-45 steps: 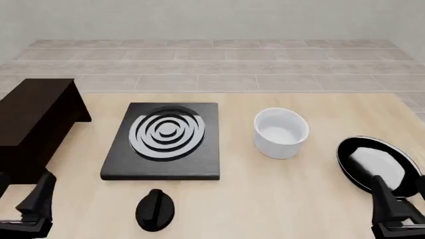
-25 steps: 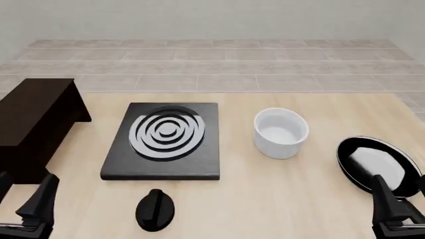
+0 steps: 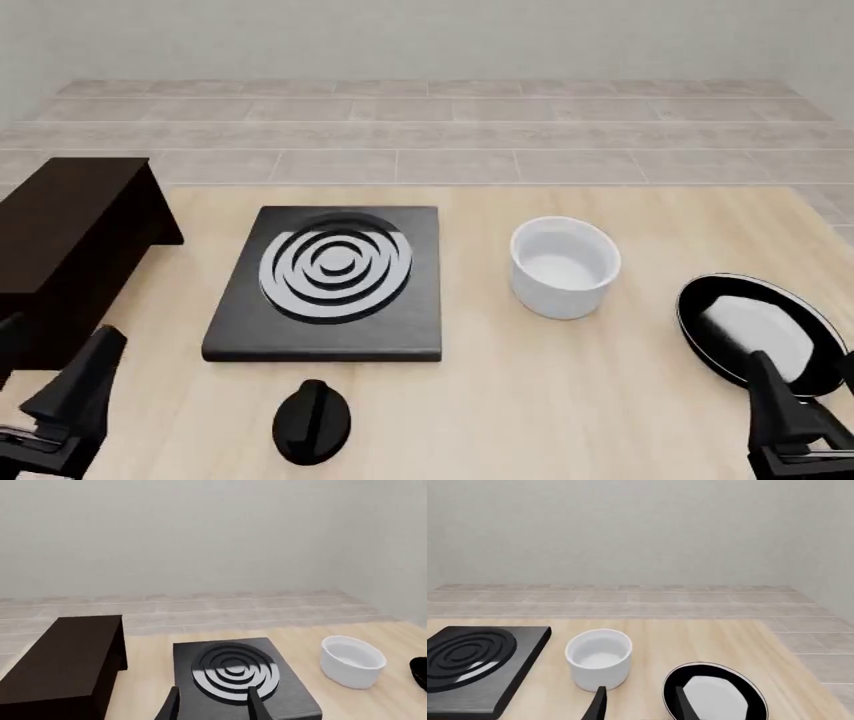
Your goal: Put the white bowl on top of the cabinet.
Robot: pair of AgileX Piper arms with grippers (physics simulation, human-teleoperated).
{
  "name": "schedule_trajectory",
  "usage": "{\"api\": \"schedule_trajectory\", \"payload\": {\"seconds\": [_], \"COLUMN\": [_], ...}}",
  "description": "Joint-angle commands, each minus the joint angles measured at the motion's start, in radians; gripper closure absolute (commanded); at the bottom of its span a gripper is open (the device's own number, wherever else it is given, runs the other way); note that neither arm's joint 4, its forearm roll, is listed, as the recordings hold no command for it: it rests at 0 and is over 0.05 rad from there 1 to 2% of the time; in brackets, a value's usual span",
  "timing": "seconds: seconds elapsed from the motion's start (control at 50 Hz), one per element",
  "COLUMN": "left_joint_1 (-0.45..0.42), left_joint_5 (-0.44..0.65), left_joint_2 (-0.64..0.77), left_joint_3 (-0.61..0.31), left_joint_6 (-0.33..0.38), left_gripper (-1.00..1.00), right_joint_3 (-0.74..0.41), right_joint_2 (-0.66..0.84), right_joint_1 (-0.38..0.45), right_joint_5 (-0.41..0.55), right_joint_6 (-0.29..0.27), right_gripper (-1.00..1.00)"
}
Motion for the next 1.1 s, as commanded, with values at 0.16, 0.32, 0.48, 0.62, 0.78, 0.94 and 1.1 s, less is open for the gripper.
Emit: {"api": "schedule_trajectory", "payload": {"seconds": [0.16,0.32,0.48,0.62,0.78,0.94,1.1], "left_joint_1": [-0.133,-0.203,-0.319,-0.416,-0.466,-0.51,-0.547], "left_joint_5": [-0.035,-0.084,-0.119,-0.146,-0.105,-0.146,-0.152], "left_joint_2": [0.379,0.527,0.774,0.957,1.121,1.259,1.38], "left_joint_3": [-0.341,-0.42,-0.544,-0.641,-0.793,-0.852,-0.894], "left_joint_6": [0.036,0.066,0.112,0.188,0.227,0.306,0.392], "left_gripper": [-1.0,-1.0,-1.0,-1.0,-1.0,-1.0,-1.0], "right_joint_3": [0.003,0.002,0.003,0.003,0.0,0.0,0.002], "right_joint_2": [0.0,0.0,0.007,0.005,-0.001,-0.001,0.001], "right_joint_1": [0.001,0.001,0.0,0.001,0.002,0.002,0.002], "right_joint_5": [-0.007,-0.003,-0.004,-0.005,-0.003,-0.002,-0.002], "right_joint_6": [-0.004,0.0,0.006,0.003,-0.003,-0.003,0.002], "right_gripper": [-1.0,-1.0,-1.0,-1.0,-1.0,-1.0,-1.0]}}
